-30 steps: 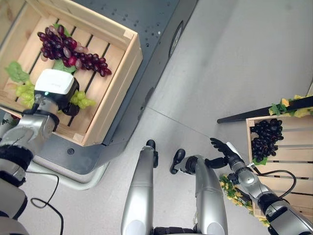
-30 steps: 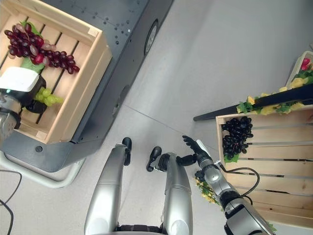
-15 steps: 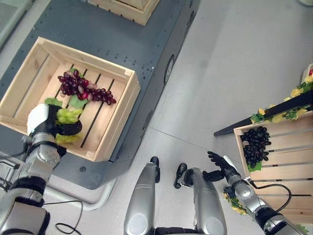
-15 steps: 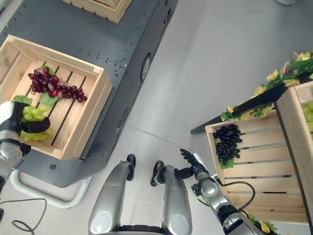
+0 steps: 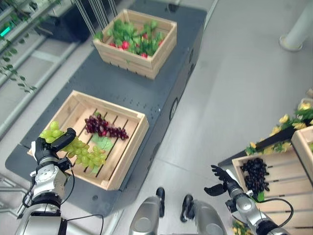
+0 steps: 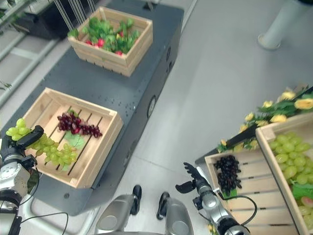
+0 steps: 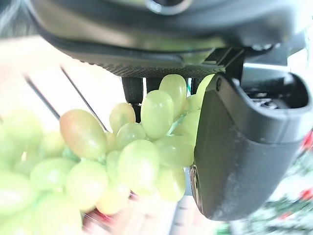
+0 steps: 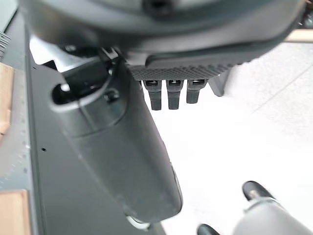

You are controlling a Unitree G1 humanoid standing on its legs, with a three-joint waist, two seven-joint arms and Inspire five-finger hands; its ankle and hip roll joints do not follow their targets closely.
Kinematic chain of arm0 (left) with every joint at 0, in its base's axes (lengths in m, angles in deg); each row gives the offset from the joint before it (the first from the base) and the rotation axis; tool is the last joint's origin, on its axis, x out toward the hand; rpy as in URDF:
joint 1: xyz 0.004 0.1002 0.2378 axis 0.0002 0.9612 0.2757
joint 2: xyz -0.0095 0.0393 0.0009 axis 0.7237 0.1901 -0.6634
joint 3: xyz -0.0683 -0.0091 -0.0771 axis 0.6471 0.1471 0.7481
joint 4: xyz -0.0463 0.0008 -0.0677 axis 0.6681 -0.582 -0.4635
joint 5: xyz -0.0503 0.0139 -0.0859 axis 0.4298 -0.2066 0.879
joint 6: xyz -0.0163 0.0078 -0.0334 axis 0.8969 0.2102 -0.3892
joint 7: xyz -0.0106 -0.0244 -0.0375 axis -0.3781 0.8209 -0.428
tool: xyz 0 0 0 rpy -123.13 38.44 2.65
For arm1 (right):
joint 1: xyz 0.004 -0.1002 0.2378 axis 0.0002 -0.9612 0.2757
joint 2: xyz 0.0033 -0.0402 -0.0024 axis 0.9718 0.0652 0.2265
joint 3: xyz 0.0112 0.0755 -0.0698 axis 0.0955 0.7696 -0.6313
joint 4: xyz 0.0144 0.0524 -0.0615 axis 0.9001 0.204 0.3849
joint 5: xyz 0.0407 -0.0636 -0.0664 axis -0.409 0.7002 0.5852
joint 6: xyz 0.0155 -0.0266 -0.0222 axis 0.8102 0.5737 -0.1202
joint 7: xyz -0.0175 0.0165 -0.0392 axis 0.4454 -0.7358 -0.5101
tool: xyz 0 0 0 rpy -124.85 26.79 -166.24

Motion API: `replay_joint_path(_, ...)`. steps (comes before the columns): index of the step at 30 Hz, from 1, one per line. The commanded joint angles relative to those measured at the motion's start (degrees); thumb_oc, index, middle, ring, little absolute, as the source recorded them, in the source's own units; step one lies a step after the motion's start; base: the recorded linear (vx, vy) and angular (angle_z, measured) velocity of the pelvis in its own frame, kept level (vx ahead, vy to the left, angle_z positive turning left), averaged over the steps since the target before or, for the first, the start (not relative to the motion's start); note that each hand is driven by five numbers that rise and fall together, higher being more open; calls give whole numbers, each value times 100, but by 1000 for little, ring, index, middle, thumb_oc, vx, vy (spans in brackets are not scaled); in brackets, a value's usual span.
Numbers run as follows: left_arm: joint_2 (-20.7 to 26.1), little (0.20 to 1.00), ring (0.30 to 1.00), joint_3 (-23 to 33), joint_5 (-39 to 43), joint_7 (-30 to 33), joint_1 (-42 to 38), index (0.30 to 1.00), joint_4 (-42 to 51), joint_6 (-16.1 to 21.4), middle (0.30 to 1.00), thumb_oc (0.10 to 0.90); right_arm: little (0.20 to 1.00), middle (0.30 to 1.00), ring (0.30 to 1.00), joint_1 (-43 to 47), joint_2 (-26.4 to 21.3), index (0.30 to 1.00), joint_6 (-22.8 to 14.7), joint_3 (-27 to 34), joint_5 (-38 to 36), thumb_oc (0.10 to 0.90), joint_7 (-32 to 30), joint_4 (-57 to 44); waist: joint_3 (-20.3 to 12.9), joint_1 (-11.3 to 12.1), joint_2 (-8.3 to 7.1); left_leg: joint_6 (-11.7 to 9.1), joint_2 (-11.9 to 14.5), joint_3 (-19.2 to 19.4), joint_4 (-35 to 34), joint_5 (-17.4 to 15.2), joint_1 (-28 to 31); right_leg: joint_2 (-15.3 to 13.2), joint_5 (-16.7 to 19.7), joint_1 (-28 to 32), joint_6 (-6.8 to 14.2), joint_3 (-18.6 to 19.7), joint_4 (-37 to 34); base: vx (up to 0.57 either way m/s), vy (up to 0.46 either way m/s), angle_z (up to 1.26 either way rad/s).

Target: Pick up the fruits from the basket on one side to the basket on the other side

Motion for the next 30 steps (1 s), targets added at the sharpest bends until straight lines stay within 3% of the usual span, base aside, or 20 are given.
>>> replay_joint_path(1, 429, 300, 300, 660, 713, -121, -105, 300, 261, 599, 300, 400, 900, 900, 900, -177, 53, 900, -249, 238, -270, 800, 19, -248, -713, -123, 166, 313, -433, -136, -540, 42, 258, -34, 824, 271, 67, 304, -988, 76, -22, -1)
replay_joint_path(11, 662, 300, 300, 760, 890, -724, -224, 300, 479, 516, 300, 400, 900, 900, 900, -417, 278, 900, -320, 176, -709, 800, 257, -973, -1200, -188, 282, 289, -412, -184, -1230, 234, 678, 0, 1053, 613, 176, 356, -1536, 52, -35, 1)
replay_joint_path(13, 812, 300, 300, 749, 814, -844, -193, 300, 880, 468, 300, 400, 900, 900, 900, -531, 316, 900, -197, 234, -959, 800, 334, -1575, -1318, -195, 313, 281, -405, -207, -1441, 310, 775, 19, 1159, 690, 201, 387, -1733, 37, -50, 2)
replay_joint_path(18, 1019, 300, 300, 671, 608, -1135, -278, 300, 1365, 425, 300, 400, 900, 900, 900, -590, 317, 900, -285, 181, -1271, 800, 755, -2144, -1464, -156, 358, 226, -386, -272, -1816, 488, 906, 52, 1349, 811, 255, 388, -2084, 12, -65, 0)
replay_joint_path(21, 1146, 300, 300, 492, 525, -1233, -443, 300, 1773, 532, 300, 400, 900, 900, 900, -519, 173, 900, -314, 52, -1266, 800, 547, -3074, -1583, -131, 385, 169, -377, -291, -2034, 594, 936, 82, 1519, 883, 305, 367, -2401, -14, -101, -1)
replay_joint_path(24, 1189, 300, 300, 257, -43, -1169, -568, 300, 2073, 812, 300, 400, 900, 900, 900, -411, 110, 900, -311, -40, -1708, 800, 960, -3760, -1638, -120, 383, 149, -381, -282, -2034, 587, 898, 109, 1586, 897, 316, 383, -2537, -28, -94, -4)
replay_joint_path(27, 1387, 300, 300, -72, -28, -1375, -893, 300, 2247, 925, 300, 400, 900, 900, 900, -161, -41, 900, -547, -147, -1806, 800, 863, -4360, -1710, -100, 387, 126, -371, -256, -2034, 581, 860, 110, 1618, 903, 338, 373, -2601, -25, -99, -1)
replay_joint_path(30, 1480, 300, 300, -332, -45, -1380, -1250, 300, 2429, 910, 300, 400, 900, 900, 900, 57, -34, 900, -399, -180, -2085, 800, 1089, -4732, -1786, -104, 386, 109, -354, -256, -2034, 585, 844, 117, 1610, 903, 339, 386, -2601, 0, -68, 0)
